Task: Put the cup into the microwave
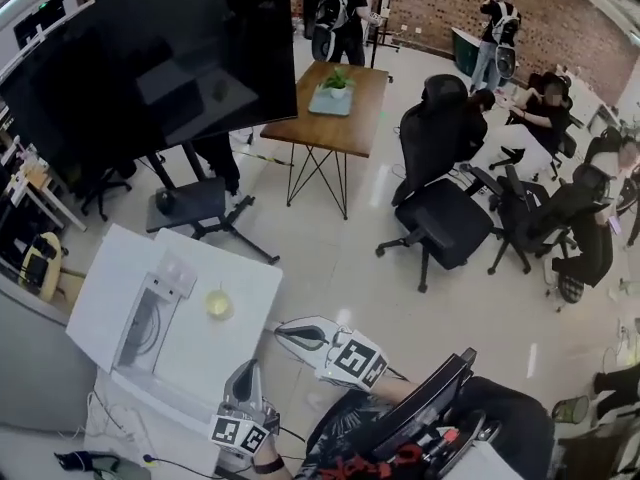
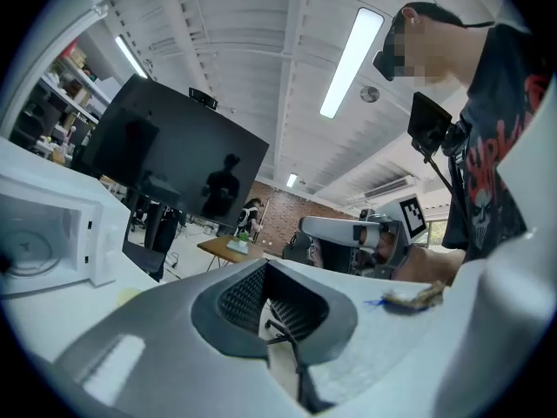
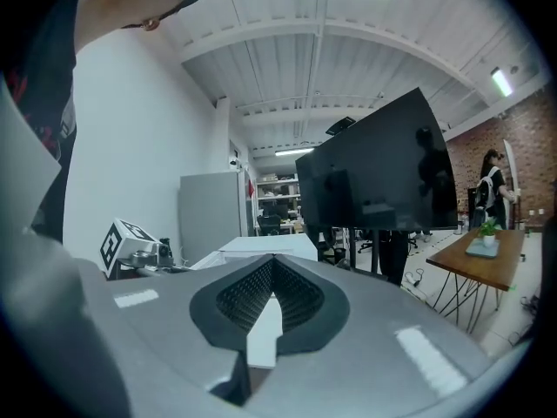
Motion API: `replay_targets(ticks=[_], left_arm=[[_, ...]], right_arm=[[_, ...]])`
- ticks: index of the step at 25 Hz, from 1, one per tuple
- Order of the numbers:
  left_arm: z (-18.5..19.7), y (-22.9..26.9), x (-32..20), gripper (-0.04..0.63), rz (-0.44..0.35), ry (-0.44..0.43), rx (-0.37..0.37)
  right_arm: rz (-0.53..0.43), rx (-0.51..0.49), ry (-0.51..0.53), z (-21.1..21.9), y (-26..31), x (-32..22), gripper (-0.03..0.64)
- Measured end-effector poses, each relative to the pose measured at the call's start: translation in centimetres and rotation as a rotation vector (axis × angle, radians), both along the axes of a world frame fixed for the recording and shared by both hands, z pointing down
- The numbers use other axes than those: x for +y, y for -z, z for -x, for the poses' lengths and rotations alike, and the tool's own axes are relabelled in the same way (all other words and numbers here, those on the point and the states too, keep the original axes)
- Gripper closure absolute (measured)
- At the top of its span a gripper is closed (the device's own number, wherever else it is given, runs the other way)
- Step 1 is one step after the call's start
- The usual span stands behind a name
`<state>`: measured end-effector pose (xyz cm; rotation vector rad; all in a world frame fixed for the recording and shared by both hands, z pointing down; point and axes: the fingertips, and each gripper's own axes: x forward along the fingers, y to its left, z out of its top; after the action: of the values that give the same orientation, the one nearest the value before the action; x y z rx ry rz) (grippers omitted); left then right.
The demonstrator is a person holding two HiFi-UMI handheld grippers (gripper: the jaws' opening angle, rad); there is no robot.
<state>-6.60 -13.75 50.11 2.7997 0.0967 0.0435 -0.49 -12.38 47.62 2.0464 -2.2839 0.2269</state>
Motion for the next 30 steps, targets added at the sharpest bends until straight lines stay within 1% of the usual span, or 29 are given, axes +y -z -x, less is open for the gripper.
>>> replay_targets(ticks=[3,6,9,11,13,16,19,21,24,28,30], left_arm=[[-1.5,-0.5,-0.3,0.595,0.006,-0.023,-0.006],[-3.0,-0.6,-1.7,0.595,0.002,-0.013,-0.03],[-5.2,-0.1,-2.3,0.595,-0.007,-0.002,-0.035],[-7.3,0.3,-2.3,0.595,-0.021,0.003,-0.036],[-9.5,0.0,-3.0,0.595,-0.023,0.03,-0.056],[-12.7,-1.1,-4.7,0.595,-0.001,0.077,-0.09],[-15.4,-0.7,-4.9,0.595,-0.004,0.083,-0.103],[-16.8,-0.5,-4.8,0.595,-0.004,0.083,-0.106],[-17.7,-1.5,-5.2,0.595,0.03,0.097,-0.119],[-17.2,-3.7,-6.8,0.595,0.092,0.12,-0.16],[-17.2,-3.9,-8.0,0.595,0.104,0.124,-0.157]], right_arm=[[0.004,-0.007,-0.005,-1.3,-0.6,-1.4,0.614],[-0.017,-0.026,0.007,-2.4,-0.8,-3.0,0.614],[-0.046,-0.025,0.03,-3.9,-0.6,-3.9,0.614],[-0.058,-0.029,0.032,-5.6,-0.6,-3.9,0.614],[-0.063,-0.037,0.03,-7.6,-0.9,-3.9,0.614],[-0.067,-0.038,0.025,-10.7,-1.5,-3.8,0.614],[-0.063,-0.055,0.008,-13.8,-2.1,-3.7,0.614],[-0.042,-0.068,0.0,-15.6,-2.9,-4.0,0.614],[-0.011,-0.078,0.006,-17.1,-3.8,-5.0,0.614],[0.036,-0.081,0.037,-16.5,-5.4,-7.1,0.614],[0.059,-0.066,0.042,-16.3,-6.2,-8.6,0.614]])
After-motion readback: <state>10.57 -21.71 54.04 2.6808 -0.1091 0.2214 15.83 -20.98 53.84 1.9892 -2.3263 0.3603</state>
